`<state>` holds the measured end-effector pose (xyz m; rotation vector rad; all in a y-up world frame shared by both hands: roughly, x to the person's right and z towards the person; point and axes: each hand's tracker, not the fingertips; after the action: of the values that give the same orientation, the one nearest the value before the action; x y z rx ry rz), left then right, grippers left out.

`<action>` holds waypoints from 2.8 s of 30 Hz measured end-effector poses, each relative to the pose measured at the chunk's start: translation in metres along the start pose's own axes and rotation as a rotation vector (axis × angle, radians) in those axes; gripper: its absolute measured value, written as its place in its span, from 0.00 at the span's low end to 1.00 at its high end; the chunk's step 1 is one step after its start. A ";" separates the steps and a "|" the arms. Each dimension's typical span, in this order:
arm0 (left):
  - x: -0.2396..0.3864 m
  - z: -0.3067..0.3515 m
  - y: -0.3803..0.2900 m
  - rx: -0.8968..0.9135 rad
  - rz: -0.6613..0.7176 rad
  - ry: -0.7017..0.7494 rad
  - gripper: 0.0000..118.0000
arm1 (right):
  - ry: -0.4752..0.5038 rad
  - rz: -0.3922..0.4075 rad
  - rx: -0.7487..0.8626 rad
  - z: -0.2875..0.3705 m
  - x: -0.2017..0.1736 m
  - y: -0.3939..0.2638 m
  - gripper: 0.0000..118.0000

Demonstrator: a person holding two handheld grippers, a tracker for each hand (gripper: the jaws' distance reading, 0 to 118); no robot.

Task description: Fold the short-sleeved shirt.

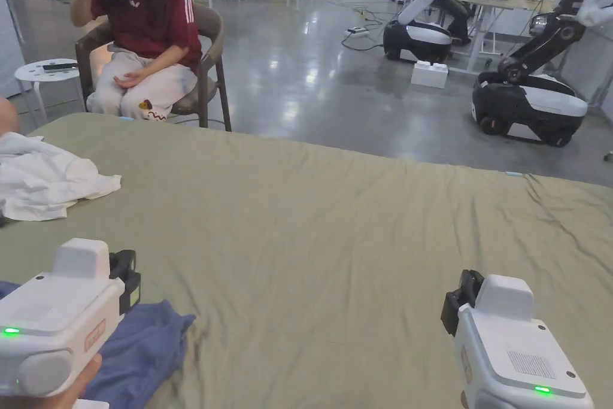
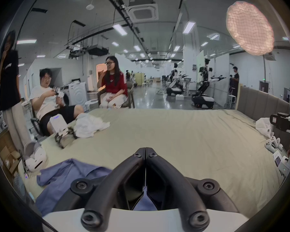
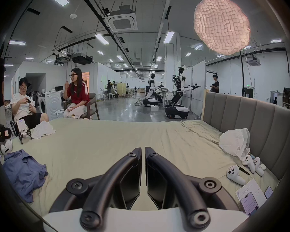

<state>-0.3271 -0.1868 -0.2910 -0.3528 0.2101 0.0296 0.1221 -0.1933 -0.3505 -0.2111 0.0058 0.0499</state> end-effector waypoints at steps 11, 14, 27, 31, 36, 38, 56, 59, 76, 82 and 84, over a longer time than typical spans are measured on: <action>-0.108 -0.024 -0.058 -0.523 0.167 0.026 0.22 | 0.044 0.025 -0.081 -0.008 -0.019 -0.017 0.03; -0.115 -0.034 -0.077 -0.608 0.160 0.055 0.75 | 0.052 0.034 -0.098 -0.009 -0.023 -0.022 0.03; -0.100 -0.041 -0.109 -0.688 0.071 0.119 0.32 | 0.066 0.069 -0.133 -0.011 -0.031 -0.031 0.03; -0.103 -0.040 -0.116 -0.668 0.018 0.119 0.00 | 0.073 0.066 -0.144 -0.013 -0.034 -0.033 0.03; -0.119 -0.023 -0.111 -0.554 0.130 0.111 0.00 | 0.078 0.065 -0.144 -0.011 -0.035 -0.033 0.03; -0.122 -0.017 -0.105 -0.491 0.134 0.105 0.00 | 0.077 0.067 -0.139 -0.011 -0.035 -0.032 0.03; -0.117 0.047 0.047 -0.017 0.132 0.059 0.00 | 0.077 0.018 -0.069 -0.002 -0.024 -0.010 0.03; -0.093 0.049 0.081 0.040 0.091 0.014 0.00 | 0.074 0.013 -0.050 0.002 -0.019 -0.004 0.03; 0.154 0.007 0.161 0.141 -0.029 -0.523 0.00 | -0.044 -0.039 0.005 0.031 0.056 0.004 0.03; 0.254 -0.016 0.116 -0.005 -0.057 -0.716 0.00 | -0.109 -0.061 -0.005 0.040 0.087 -0.002 0.03; 0.282 -0.019 0.089 -0.059 -0.086 -0.763 0.00 | -0.132 -0.067 -0.011 0.043 0.096 -0.006 0.03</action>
<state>-0.0606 -0.1121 -0.3981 -0.3862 -0.5620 0.0832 0.2187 -0.1853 -0.3080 -0.2181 -0.1332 -0.0028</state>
